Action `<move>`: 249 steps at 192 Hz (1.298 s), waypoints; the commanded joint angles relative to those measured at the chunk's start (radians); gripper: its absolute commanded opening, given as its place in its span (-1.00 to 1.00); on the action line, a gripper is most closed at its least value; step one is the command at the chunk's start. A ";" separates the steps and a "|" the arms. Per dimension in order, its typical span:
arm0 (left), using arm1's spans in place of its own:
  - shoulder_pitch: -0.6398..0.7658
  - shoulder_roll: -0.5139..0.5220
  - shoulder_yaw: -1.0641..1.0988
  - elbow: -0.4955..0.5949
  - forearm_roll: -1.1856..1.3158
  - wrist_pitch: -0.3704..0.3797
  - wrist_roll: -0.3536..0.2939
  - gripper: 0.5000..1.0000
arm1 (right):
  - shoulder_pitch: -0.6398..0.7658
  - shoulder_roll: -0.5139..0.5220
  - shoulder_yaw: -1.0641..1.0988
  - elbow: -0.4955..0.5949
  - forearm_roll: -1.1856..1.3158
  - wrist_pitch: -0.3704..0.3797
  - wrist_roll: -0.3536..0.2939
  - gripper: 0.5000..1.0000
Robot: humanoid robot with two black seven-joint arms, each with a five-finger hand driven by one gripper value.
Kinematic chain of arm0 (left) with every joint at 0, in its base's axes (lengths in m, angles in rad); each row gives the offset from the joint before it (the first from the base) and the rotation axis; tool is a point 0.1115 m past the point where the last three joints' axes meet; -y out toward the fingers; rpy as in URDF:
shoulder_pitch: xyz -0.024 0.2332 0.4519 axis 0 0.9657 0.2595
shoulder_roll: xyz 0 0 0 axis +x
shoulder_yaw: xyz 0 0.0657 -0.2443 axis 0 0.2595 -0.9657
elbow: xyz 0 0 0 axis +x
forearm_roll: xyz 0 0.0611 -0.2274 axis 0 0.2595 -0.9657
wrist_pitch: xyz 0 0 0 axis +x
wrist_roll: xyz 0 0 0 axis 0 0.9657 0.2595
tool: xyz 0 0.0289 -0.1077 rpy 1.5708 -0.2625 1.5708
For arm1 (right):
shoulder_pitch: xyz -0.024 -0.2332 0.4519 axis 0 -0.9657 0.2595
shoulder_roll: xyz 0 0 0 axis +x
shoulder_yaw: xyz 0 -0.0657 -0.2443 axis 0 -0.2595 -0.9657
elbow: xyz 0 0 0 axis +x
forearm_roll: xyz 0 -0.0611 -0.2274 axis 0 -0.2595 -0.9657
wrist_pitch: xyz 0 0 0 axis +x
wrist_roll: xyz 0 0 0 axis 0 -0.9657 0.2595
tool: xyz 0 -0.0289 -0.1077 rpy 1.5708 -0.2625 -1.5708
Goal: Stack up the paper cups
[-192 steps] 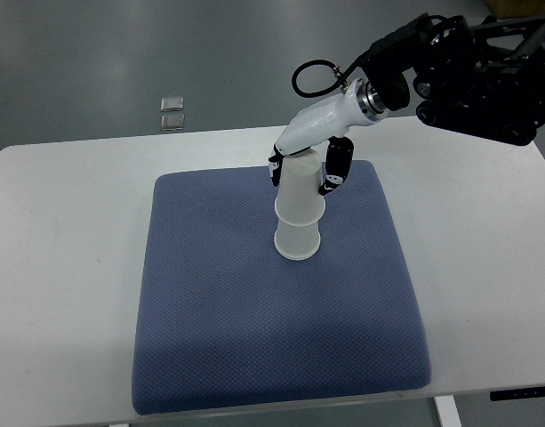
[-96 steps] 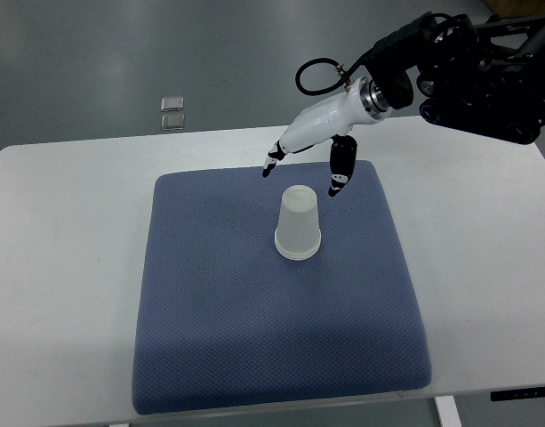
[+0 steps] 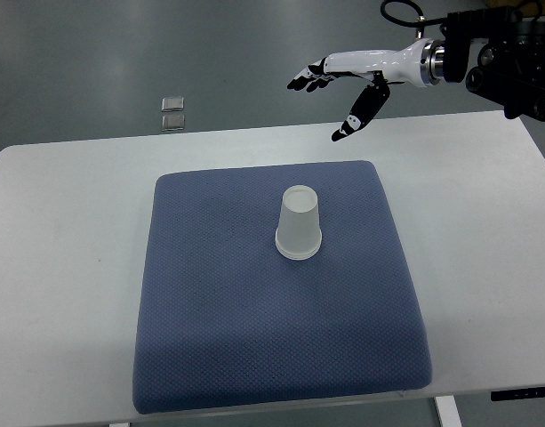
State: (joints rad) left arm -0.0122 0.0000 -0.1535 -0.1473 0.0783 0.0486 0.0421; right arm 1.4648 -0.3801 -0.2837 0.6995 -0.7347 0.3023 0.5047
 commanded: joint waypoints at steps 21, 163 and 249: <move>0.000 0.000 0.000 0.000 0.000 0.001 -0.001 1.00 | -0.208 0.026 0.262 -0.156 0.127 0.000 -0.002 0.60; 0.000 0.000 -0.001 0.000 0.000 0.001 -0.001 1.00 | -0.504 0.155 0.575 -0.244 0.706 -0.003 -0.035 0.60; 0.000 0.000 0.000 -0.002 0.000 0.001 -0.001 1.00 | -0.523 0.173 0.578 -0.244 0.989 -0.026 -0.098 0.65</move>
State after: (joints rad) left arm -0.0123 0.0000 -0.1550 -0.1473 0.0783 0.0479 0.0420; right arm 0.9421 -0.2105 0.2937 0.4554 0.2460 0.2746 0.3998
